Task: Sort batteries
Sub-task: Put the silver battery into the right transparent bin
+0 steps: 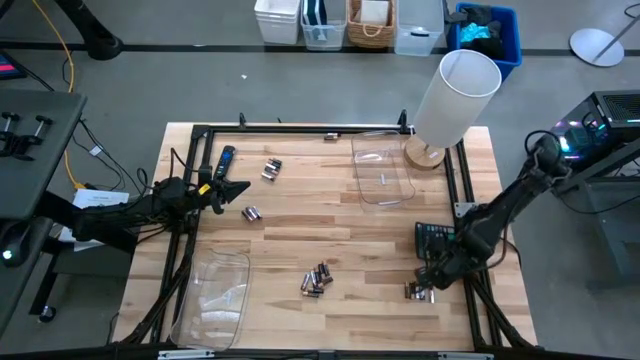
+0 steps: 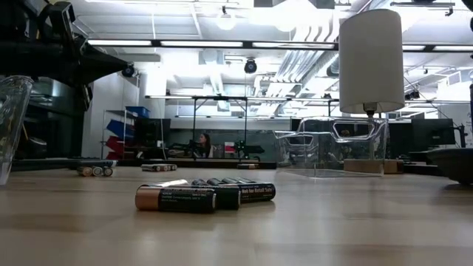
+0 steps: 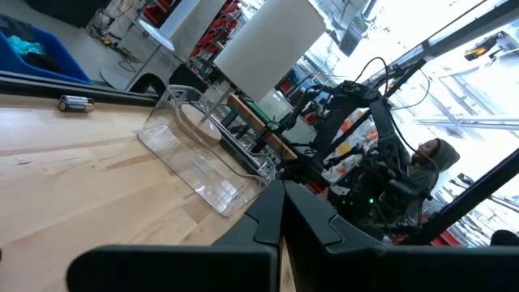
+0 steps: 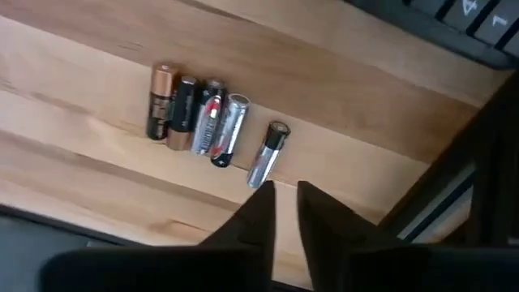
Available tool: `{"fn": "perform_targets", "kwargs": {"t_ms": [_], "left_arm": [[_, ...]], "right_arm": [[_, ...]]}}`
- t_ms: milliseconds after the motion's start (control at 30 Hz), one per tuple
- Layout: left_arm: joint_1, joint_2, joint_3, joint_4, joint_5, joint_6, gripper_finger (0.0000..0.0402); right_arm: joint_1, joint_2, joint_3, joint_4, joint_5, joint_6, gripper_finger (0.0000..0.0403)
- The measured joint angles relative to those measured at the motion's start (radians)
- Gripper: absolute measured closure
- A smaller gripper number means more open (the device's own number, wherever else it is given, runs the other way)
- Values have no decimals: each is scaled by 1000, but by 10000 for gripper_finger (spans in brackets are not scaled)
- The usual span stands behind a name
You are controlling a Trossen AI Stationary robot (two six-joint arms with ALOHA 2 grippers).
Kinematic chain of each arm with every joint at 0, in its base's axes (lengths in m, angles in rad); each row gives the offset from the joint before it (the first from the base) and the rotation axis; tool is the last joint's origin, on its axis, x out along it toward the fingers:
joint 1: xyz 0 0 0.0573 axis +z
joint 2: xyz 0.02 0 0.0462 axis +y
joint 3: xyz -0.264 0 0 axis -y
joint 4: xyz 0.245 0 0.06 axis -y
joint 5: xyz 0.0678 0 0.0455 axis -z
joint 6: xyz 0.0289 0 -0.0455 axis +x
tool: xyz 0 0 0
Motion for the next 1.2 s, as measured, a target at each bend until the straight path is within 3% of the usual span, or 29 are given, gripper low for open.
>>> {"fn": "perform_targets", "kwargs": {"t_ms": [200,333,700,1200], "left_arm": [[0,0,0,0,0,0,402],[0,0,0,0,0,0,401],[0,0,0,0,0,0,401],[0,0,0,0,0,0,402]], "right_arm": [[24,75,0,32,-47,67,260],[27,134,0,56,-34,93,237],[27,252,0,163,-36,126,234],[26,358,5,182,-47,122,234]]}}
